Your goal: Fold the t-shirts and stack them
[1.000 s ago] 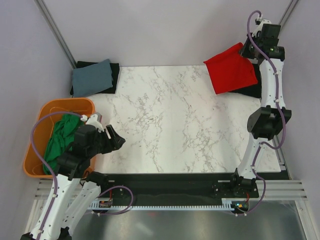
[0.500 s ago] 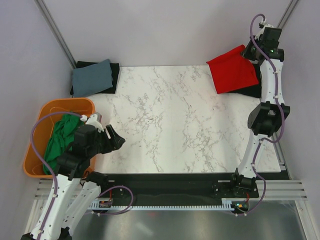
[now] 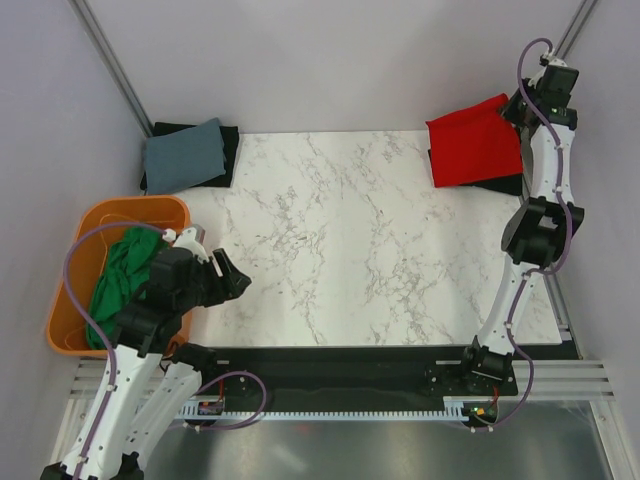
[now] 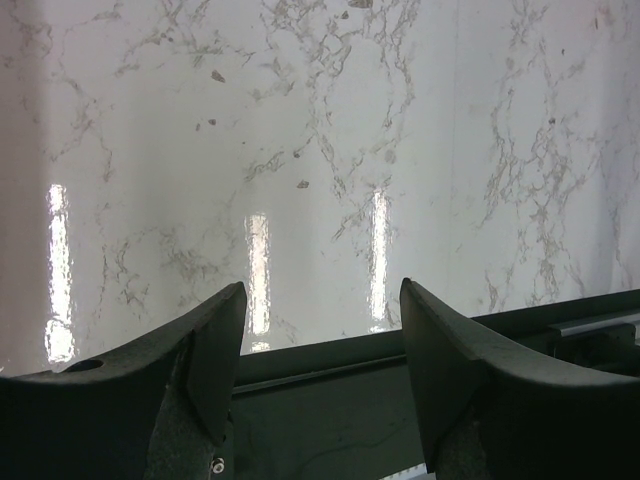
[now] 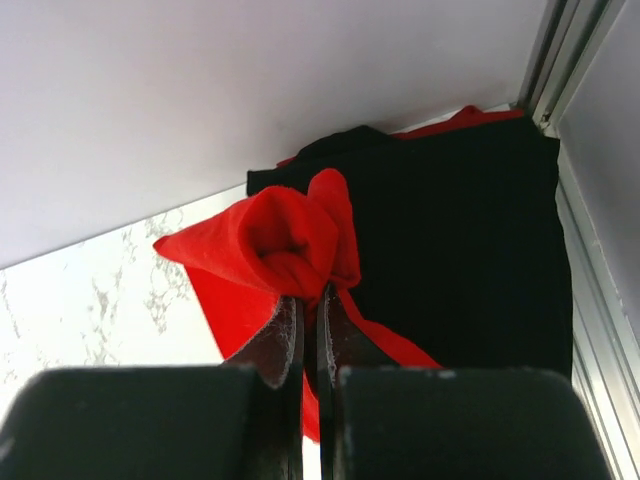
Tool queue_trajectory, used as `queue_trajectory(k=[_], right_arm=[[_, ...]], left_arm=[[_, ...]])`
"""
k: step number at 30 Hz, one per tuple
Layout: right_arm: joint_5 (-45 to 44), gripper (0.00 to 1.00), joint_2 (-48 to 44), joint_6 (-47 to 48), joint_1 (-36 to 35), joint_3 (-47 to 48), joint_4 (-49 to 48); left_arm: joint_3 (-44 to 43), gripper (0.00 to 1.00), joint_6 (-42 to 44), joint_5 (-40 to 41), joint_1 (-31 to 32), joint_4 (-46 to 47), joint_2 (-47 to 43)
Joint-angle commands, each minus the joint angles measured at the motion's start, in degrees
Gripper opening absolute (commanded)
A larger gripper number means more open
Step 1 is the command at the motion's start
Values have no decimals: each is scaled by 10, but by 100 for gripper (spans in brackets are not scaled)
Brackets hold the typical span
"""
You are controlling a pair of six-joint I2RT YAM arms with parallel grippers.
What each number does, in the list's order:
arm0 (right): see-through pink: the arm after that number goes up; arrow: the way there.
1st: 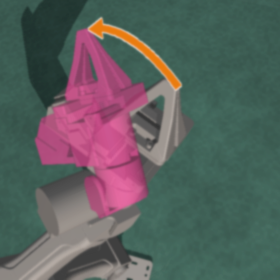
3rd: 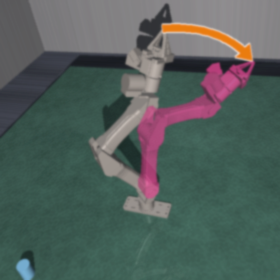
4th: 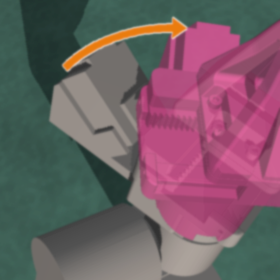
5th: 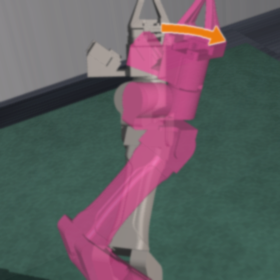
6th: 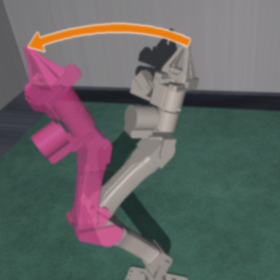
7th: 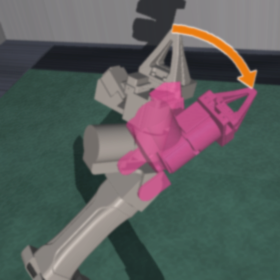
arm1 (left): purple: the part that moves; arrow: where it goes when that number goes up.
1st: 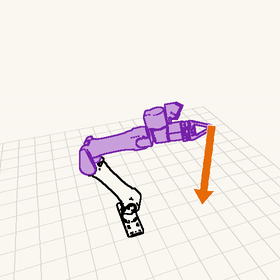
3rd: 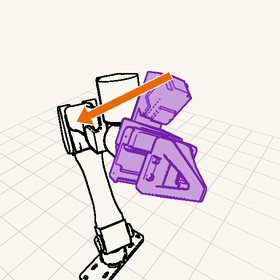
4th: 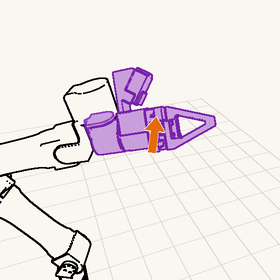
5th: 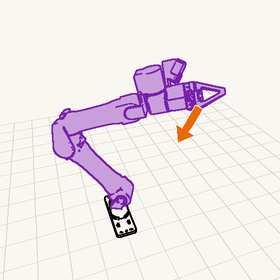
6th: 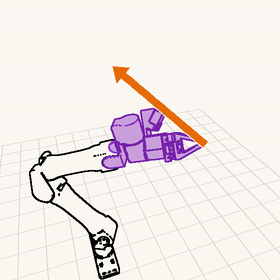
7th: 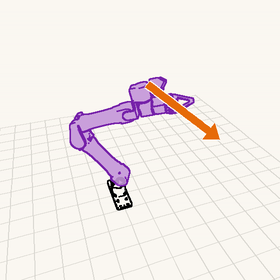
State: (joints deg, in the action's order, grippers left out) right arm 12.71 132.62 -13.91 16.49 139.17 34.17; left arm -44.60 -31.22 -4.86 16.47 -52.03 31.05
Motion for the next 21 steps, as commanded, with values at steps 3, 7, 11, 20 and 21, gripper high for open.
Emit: queue_trajectory(k=[3, 7, 11, 20, 21], right_arm=[[6, 0, 47, -13, 23, 30, -89], [-24, 0, 94, -41, 30, 34, -153], [-117, 5, 133, -100, 32, 29, -185], [-200, 81, 66, -168, 34, -13, -213], [-200, 82, 50, -169, 33, -24, -216]], left_arm=[[5, 70, -8, -5, -4, 20, 9], [4, 70, -9, -5, -3, 21, 16], [4, 70, -10, 1, -4, 19, 13], [5, 70, -12, 4, -5, 19, 2], [4, 70, -13, 4, -5, 19, 1]])
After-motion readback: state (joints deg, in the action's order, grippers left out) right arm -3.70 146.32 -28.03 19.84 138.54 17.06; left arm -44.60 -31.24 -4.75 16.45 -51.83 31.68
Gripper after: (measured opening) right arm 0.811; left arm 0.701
